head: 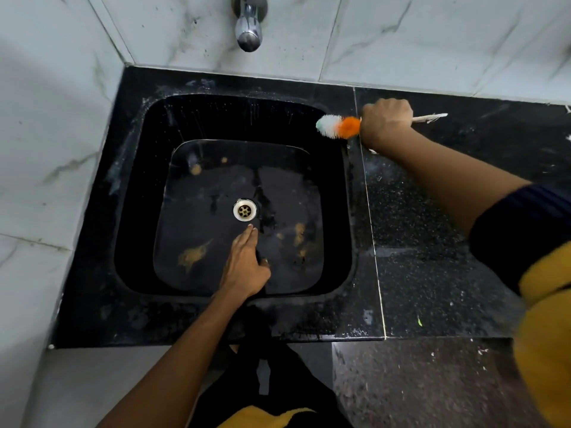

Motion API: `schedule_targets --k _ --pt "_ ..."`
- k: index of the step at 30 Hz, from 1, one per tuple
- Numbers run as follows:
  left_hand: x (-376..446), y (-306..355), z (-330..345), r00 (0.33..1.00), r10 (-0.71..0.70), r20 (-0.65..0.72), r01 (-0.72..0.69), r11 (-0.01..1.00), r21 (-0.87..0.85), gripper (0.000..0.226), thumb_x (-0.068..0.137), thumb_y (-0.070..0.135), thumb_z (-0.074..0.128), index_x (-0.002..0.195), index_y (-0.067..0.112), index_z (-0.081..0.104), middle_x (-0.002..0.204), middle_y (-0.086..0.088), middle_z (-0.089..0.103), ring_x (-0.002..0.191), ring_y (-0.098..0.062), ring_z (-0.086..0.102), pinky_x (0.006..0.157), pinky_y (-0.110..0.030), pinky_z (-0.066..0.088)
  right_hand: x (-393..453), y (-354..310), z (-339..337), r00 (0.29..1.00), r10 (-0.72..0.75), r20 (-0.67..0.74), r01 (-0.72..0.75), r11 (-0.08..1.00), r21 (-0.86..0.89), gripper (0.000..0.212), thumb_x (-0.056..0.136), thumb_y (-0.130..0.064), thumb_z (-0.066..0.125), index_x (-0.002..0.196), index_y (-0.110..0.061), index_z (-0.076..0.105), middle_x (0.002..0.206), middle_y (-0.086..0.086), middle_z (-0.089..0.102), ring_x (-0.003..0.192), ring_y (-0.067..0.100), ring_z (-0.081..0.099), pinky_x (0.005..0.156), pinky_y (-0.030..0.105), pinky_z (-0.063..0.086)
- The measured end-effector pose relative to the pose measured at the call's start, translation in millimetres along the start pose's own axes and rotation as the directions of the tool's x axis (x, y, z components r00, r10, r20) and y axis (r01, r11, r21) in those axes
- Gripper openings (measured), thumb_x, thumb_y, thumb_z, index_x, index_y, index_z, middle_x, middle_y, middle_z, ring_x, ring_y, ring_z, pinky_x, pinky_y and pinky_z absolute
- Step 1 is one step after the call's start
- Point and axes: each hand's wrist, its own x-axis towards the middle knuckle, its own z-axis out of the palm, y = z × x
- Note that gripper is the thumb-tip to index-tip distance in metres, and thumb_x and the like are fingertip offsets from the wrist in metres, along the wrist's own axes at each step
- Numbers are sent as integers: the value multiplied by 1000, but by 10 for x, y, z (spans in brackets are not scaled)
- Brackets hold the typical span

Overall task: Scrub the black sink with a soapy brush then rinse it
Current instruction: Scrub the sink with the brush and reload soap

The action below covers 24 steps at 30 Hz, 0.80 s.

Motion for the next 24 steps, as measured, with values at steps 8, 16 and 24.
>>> schedule_targets --k 8,16,24 --pt "-12 28 -26 1000 13 28 -13 1000 -18 81 88 15 61 157 10 19 165 -1 15 151 -17 10 119 -31 19 -253 92 -133 994 -88 58 92 992 -86 29 87 -12 54 115 -10 63 116 15 63 106 35 62 81 37 46" --pt "-27 27 -22 999 23 43 -24 1000 6 81 88 16 61 157 10 20 165 1 15 151 -17 10 120 -31 20 -649 36 59 966 -218 138 239 958 -159 26 92 -17 50 115 -13 61 112 9 65 100 30 64 70 34 44" --pt "-30 41 -29 997 37 61 -38 999 11 79 89 15 60 157 10 21 165 1 17 151 -16 11 119 -31 20 -1274 -39 158 906 -368 209 404 899 -170 27 95 -16 44 112 -17 64 114 5 66 103 26 65 67 32 42"
